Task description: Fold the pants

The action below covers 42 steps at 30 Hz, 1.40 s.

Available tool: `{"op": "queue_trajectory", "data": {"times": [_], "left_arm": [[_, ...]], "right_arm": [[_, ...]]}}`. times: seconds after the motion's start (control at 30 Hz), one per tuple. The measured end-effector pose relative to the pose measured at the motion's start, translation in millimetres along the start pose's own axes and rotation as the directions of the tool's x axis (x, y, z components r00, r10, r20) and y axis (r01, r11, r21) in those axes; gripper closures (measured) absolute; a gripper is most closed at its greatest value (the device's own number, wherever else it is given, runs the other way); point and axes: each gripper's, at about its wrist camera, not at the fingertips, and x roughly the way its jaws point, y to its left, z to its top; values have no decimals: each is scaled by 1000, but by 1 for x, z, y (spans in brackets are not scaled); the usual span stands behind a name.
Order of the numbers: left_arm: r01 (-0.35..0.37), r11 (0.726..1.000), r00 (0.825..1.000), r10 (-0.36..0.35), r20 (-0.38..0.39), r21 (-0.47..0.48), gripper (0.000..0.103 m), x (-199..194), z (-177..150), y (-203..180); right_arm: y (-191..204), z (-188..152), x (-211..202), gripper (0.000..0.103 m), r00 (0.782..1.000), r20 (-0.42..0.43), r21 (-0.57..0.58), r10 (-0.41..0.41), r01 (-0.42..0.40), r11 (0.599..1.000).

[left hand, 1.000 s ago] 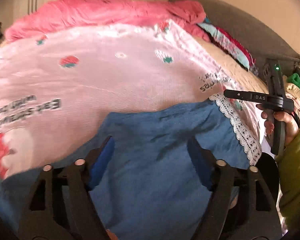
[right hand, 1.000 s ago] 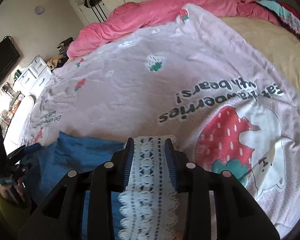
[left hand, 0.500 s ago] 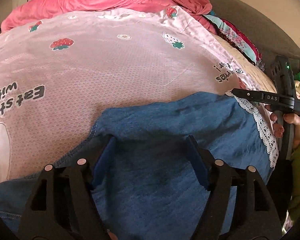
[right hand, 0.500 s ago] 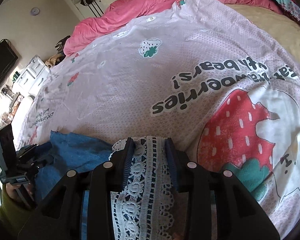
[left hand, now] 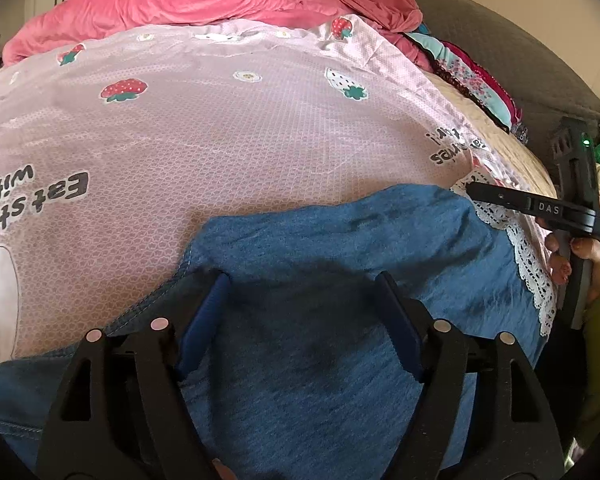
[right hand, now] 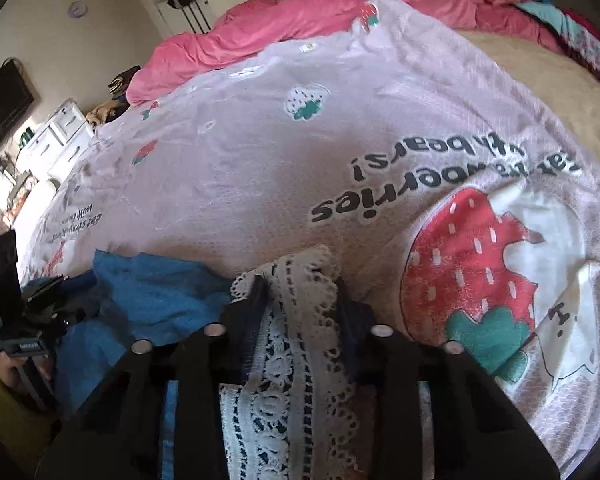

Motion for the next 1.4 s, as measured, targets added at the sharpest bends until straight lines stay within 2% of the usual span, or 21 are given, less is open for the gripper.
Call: {"op": "queue_trajectory", "data": {"times": [0.07,0.17,0.27,0.37,0.4,0.43,0.5,0.53,0.6,0.67,0.73,0.8,0.9,1.0,1.1,1.13,1.2,1.23,1.27,1.3,1.4], "left_arm": [[-3,1000,1000,3,1,3,35,0,0,0],[-4,1000,1000,4,1,5,35,1,0,-1],[-22,1000,1000,22,2,20,35,2,-1,-1],[-25,999,1000,25,5,26,35,2,-1,-2],[-25,999,1000,24,7,26,35,2,-2,-1],[-25,999,1000,24,10,28,35,2,-2,-2],[-26,999,999,25,21,37,34,1,-4,-2],[-26,999,999,25,23,41,33,1,-4,-3],[-29,998,999,28,27,48,32,-1,-6,-5],[-32,999,999,31,26,44,32,-6,-9,-5],[-43,998,999,42,26,54,28,-14,-13,-6],[-66,996,997,64,35,57,22,-23,-17,-8],[-122,991,992,120,47,60,20,-34,-25,-11],[-136,990,990,134,51,33,18,-46,-37,-8],[-176,984,983,175,51,30,17,-59,-53,0],[-181,983,983,179,49,30,17,-62,-57,3],[-179,983,983,178,41,37,17,-68,-66,10],[-219,975,976,219,24,34,15,-69,-71,14],[-249,968,968,249,19,31,15,-70,-74,17],[-248,968,969,248,22,23,15,-73,-80,24],[-217,976,976,217,26,0,15,-75,-83,32]], "right_arm": [[4,-1,-15,88,998,66,-12,-22,23,1000],[6,-3,-35,90,988,146,-30,-41,46,998],[5,-2,-17,90,993,70,-38,-100,103,994],[6,-1,3,86,986,0,-63,-164,164,984],[6,-1,6,81,984,-5,-67,-180,179,982],[4,-1,7,69,979,-2,-61,-205,205,977],[-2,-1,3,54,972,11,-32,-234,234,972],[-5,-1,-2,50,971,28,-11,-235,236,972],[-6,-3,-15,48,968,57,12,-245,245,970],[-1,-11,-43,46,949,111,21,-295,295,955],[7,-24,-66,45,962,142,26,-234,233,972],[25,-41,-81,44,974,145,-23,-174,179,984],[66,-66,-85,41,985,106,-147,-138,153,977],[106,-80,-70,40,998,36,-275,-50,58,960],[123,-82,-52,34,995,-3,-339,-101,94,936],[121,-82,-46,34,991,-25,-338,-130,114,934],[101,-85,-25,34,959,-130,-313,-253,202,928],[89,-87,-24,33,958,-156,-277,-241,192,942],[80,-88,-29,33,966,-162,-230,-199,160,960],[75,-88,-32,33,969,-168,-205,-179,143,968],[66,-92,-41,34,969,-168,-198,-184,150,969]]}}
